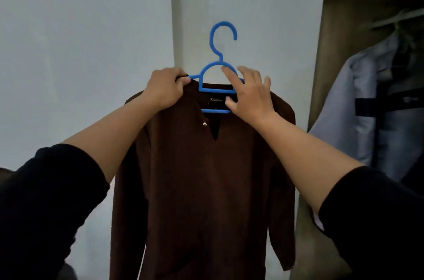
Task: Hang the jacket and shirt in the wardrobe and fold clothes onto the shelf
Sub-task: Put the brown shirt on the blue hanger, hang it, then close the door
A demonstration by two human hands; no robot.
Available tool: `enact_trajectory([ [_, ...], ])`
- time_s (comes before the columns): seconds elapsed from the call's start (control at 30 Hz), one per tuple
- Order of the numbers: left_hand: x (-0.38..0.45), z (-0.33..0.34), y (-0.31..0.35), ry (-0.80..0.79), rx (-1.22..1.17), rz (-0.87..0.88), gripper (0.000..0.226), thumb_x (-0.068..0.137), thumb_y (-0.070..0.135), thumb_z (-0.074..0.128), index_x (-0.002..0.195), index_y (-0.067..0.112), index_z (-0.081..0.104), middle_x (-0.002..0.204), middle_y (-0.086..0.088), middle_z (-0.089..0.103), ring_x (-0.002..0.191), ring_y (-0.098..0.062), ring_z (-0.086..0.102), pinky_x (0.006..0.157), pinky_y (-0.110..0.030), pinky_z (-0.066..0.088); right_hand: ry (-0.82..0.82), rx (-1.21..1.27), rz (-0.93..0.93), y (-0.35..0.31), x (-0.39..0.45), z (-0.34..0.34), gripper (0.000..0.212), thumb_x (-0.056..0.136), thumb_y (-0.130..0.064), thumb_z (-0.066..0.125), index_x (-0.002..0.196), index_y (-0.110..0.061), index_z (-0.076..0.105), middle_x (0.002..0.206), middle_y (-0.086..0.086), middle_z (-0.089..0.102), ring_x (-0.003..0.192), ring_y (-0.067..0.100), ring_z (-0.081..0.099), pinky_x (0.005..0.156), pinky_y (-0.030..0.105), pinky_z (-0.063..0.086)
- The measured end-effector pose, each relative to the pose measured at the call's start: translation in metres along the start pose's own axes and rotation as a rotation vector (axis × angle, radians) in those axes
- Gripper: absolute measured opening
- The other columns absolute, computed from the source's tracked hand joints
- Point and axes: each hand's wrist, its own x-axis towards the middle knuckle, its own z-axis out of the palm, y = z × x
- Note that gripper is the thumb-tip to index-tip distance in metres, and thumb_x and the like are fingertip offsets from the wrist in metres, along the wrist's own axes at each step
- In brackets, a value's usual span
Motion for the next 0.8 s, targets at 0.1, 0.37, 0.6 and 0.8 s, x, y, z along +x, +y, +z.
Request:
enact_trajectory([
  [0.1, 0.010, 0.029, 0.029, 0.045, -0.060, 0.002, 0.029, 0.096, 0.029, 0.047, 0.115, 0.016, 0.064, 0.108, -0.010, 0.067, 0.104, -0.028, 0.056, 0.084, -0.030, 0.039, 0.012, -0.085, 0.015, 0.036, 0.002, 0.000, 0.067, 0.082, -0.039, 0.061, 0.144, -0.027, 0.036, 0.140, 0.011, 0.044, 0.128, 0.032, 0.040, 0.099, 0.064, 0.028],
  [0.37, 0.047, 0.096, 0.084, 0.026, -0.154, 0.028, 0.029, 0.095, 0.032, 0.049, 0.115, 0.018, 0.064, 0.106, -0.008, 0.067, 0.102, -0.027, 0.058, 0.083, -0.031, 0.041, 0.093, -0.265, 0.038, 0.104, 0.003, 0.002, 0.056, 0.071, -0.037, 0.076, 0.119, -0.014, 0.059, 0.122, 0.011, 0.059, 0.109, 0.029, 0.057, 0.096, 0.064, 0.033],
  [0.6, 0.066, 0.137, 0.080, -0.168, 0.144, 0.346, 0.097, 0.071, 0.053, 0.072, 0.148, 0.028, 0.018, 0.136, -0.005, 0.046, 0.124, -0.028, 0.046, 0.100, -0.045, 0.037, 0.045, -0.261, 0.248, 0.161, 0.007, -0.005, 0.063, 0.085, -0.032, 0.065, 0.137, -0.016, 0.034, 0.132, 0.001, 0.048, 0.124, 0.022, 0.044, 0.109, 0.060, 0.018],
  [0.8, 0.098, 0.180, 0.088, -0.211, -0.003, 0.478, 0.083, 0.080, 0.045, 0.068, 0.145, 0.016, 0.025, 0.136, -0.011, 0.049, 0.120, -0.030, 0.049, 0.098, -0.039, 0.041, 0.040, -0.394, 0.382, 0.196, 0.013, 0.016, 0.067, 0.082, -0.035, 0.068, 0.138, -0.025, 0.034, 0.133, 0.006, 0.043, 0.122, 0.025, 0.040, 0.103, 0.054, 0.027],
])
